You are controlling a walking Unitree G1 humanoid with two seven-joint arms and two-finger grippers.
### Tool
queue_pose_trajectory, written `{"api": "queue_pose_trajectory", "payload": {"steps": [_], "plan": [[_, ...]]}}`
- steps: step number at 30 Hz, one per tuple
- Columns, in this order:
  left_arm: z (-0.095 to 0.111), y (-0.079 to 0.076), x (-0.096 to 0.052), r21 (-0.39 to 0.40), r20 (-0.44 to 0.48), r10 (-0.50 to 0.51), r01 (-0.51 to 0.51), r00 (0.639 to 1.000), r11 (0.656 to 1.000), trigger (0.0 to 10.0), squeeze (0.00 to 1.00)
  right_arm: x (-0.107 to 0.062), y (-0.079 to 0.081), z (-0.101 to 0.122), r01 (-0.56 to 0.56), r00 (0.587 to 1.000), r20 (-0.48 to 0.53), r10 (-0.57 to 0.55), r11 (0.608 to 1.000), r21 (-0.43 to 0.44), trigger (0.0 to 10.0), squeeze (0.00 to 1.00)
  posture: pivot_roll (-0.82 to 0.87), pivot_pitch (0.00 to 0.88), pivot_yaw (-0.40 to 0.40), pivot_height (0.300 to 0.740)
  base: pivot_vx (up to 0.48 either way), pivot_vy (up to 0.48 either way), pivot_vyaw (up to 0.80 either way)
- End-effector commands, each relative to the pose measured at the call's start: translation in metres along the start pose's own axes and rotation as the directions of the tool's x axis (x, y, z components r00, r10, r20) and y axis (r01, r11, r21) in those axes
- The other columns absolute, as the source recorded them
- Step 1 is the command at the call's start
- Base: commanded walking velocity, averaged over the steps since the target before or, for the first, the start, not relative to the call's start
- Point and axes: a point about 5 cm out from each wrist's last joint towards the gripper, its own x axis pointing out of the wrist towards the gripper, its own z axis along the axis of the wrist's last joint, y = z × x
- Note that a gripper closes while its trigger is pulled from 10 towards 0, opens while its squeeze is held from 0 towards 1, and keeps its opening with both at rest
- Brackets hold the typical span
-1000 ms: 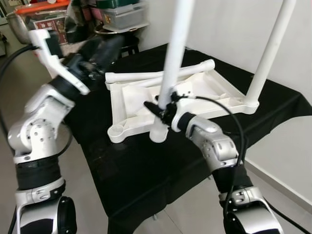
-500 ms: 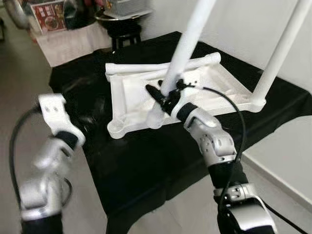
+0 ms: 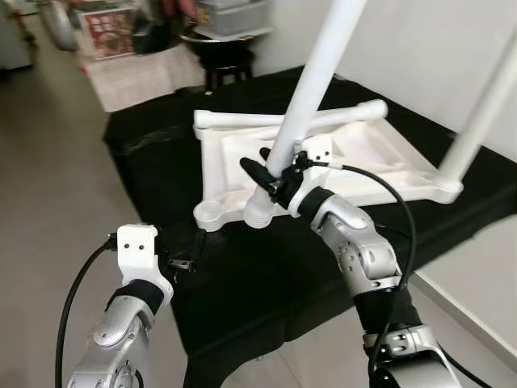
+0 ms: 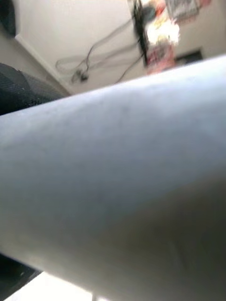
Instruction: Building children table
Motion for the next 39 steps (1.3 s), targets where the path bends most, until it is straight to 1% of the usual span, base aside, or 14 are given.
{"api": "queue_pose_trajectory", "payload": {"steps": [1,2,4,6,9,10,15,16,18,23,31,36,37,39], "plan": [[-0.003,-0.01,-0.002,0.009,-0.003,-0.051,0.051,0.999,0.999,10.0,0.0,0.0,0.0,0.008,-0.012,0.999,0.033,0.013,1.0,-0.027,10.0,0.0,-0.09,0.049,0.035,0.74,0.0,0.0,0.0],[-0.005,-0.014,-0.003,0.01,-0.007,-0.071,0.071,0.997,0.997,10.0,0.0,0.0,0.0,0.008,-0.017,0.999,0.034,0.018,0.999,-0.033,10.0,0.0,-0.09,0.048,0.035,0.74,0.0,0.0,0.0],[-0.005,-0.014,-0.003,0.01,-0.007,-0.071,0.071,0.997,0.997,10.0,0.0,0.0,0.0,0.008,-0.017,0.999,0.034,0.018,0.999,-0.033,10.0,0.0,-0.09,0.048,0.035,0.74,0.0,0.0,0.0],[-0.005,-0.017,-0.006,0.012,-0.015,-0.099,0.099,0.995,0.995,10.0,0.0,-0.001,0.002,0.008,-0.05,0.998,0.028,0.052,0.996,-0.071,10.0,0.0,-0.1,0.049,0.034,0.74,0.0,0.0,0.8],[-0.005,-0.022,-0.009,0.026,-0.018,-0.139,0.14,0.99,0.99,10.0,0.0,-0.002,0.004,0.008,-0.07,0.997,0.027,0.071,0.997,-0.039,10.0,0.0,-0.1,0.053,0.034,0.74,0.174,0.0,0.27],[-0.004,-0.024,-0.011,0.034,-0.018,-0.148,0.149,0.989,0.988,10.0,0.0,-0.002,0.005,0.008,-0.073,0.997,0.018,0.074,0.996,-0.053,10.0,0.0,-0.1,0.053,0.034,0.74,0.281,0.0,0.8],[-0.005,-0.025,-0.012,0.035,-0.015,-0.145,0.146,0.989,0.989,10.0,0.0,-0.002,0.008,0.01,-0.093,0.995,0.035,0.096,0.992,-0.081,10.0,0.0,-0.1,0.058,0.031,0.74,0.285,0.0,0.64],[-0.005,-0.025,-0.012,0.035,-0.015,-0.144,0.144,0.989,0.989,10.0,0.0,-0.002,0.01,0.01,-0.108,0.993,0.047,0.111,0.992,-0.058,10.0,0.0,-0.1,0.058,0.031,0.74,0.289,0.0,0.8],[-0.005,-0.025,-0.012,0.035,-0.015,-0.144,0.144,0.989,0.989,10.0,0.0,-0.002,0.01,0.01,-0.108,0.993,0.047,0.111,0.992,-0.058,10.0,0.0,-0.1,0.058,0.031,0.74,0.289,0.0,0.8],[-0.004,-0.026,-0.012,0.058,-0.015,-0.148,0.149,0.989,0.987,10.0,0.0,-0.003,0.014,0.009,-0.15,0.988,0.02,0.151,0.987,-0.064,10.0,0.0,-0.1,0.063,0.033,0.74,0.103,0.0,0.0],[-0.005,-0.025,-0.014,0.095,-0.031,-0.125,0.127,0.992,0.987,10.0,0.0,-0.009,0.013,0.008,-0.204,0.979,-0.009,0.204,0.974,-0.096,10.0,0.0,-0.1,0.065,0.038,0.74,0.0,0.0,0.0],[-0.007,-0.023,-0.018,0.138,-0.069,-0.105,0.114,0.992,0.984,10.0,0.0,-0.015,0.015,0.006,-0.303,0.953,-0.08,0.293,0.94,-0.158,10.0,0.0,-0.1,0.078,0.042,0.74,0.0,0.0,0.0],[-0.007,-0.023,-0.018,0.138,-0.069,-0.105,0.114,0.992,0.984,10.0,0.0,-0.015,0.015,0.006,-0.303,0.953,-0.08,0.293,0.94,-0.158,10.0,0.0,-0.1,0.078,0.042,0.74,0.0,0.0,0.0],[-0.011,-0.024,-0.024,0.157,-0.113,-0.115,0.132,0.987,0.979,10.0,0.0,-0.017,0.013,0.004,-0.356,0.933,-0.131,0.336,0.916,-0.184,10.0,0.0,-0.09,0.096,0.042,0.74,0.0,0.0,0.0]]}}
